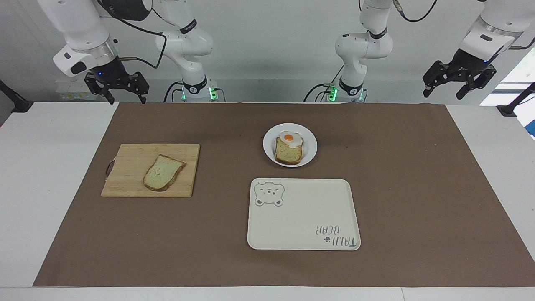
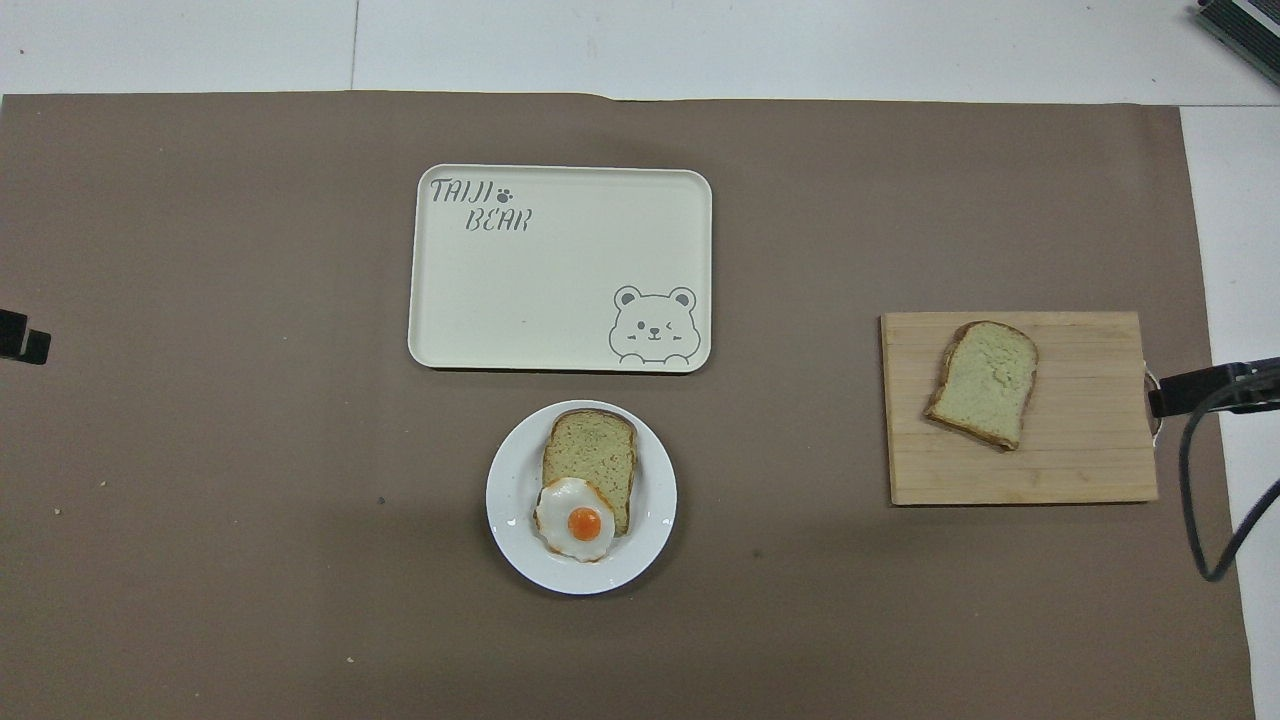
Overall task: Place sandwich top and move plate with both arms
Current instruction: 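Reach the right gripper to the bread slice on the cutting board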
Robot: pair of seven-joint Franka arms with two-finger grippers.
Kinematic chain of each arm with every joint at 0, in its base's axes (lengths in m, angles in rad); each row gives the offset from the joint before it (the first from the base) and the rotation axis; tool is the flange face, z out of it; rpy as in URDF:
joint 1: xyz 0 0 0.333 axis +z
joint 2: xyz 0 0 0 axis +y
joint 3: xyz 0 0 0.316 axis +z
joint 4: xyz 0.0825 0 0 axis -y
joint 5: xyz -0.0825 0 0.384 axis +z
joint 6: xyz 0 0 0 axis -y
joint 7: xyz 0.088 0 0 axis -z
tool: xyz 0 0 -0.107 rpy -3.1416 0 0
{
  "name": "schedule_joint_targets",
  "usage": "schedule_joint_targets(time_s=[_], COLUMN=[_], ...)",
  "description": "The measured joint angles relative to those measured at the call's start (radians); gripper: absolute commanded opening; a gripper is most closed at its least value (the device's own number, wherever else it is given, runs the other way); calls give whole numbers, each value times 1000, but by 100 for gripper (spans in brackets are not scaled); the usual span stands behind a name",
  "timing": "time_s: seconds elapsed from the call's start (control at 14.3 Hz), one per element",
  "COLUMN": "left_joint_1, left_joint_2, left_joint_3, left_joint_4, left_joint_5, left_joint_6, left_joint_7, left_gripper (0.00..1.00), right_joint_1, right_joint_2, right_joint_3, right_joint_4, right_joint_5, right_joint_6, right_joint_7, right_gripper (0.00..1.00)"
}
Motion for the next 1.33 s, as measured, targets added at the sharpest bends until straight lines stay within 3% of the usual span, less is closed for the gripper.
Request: schedule_joint_targets(time_s=[0.7,0.91,1.33], left_joint_1=[0,0,-14], left_joint_2=[-2,-16,-25], left_joint_3=[-4,-6,-11], left_joint_4=[-5,-27,-67], left_joint_5=[0,0,0], left_joint_6=[-1,-2,-2], left_joint_7=[0,0,1], left_gripper=[100,100,100], right_joint_1=[-79,-78,-100], right_joint_2=[189,272,403], right_joint_3=[-1,3,0], right_joint_4=[-91,-93,-104], right_joint_5=[15,23,170], right_joint_6=[313,424,466], right_joint_7=[-489,-516,-542], right_gripper=[100,100,100])
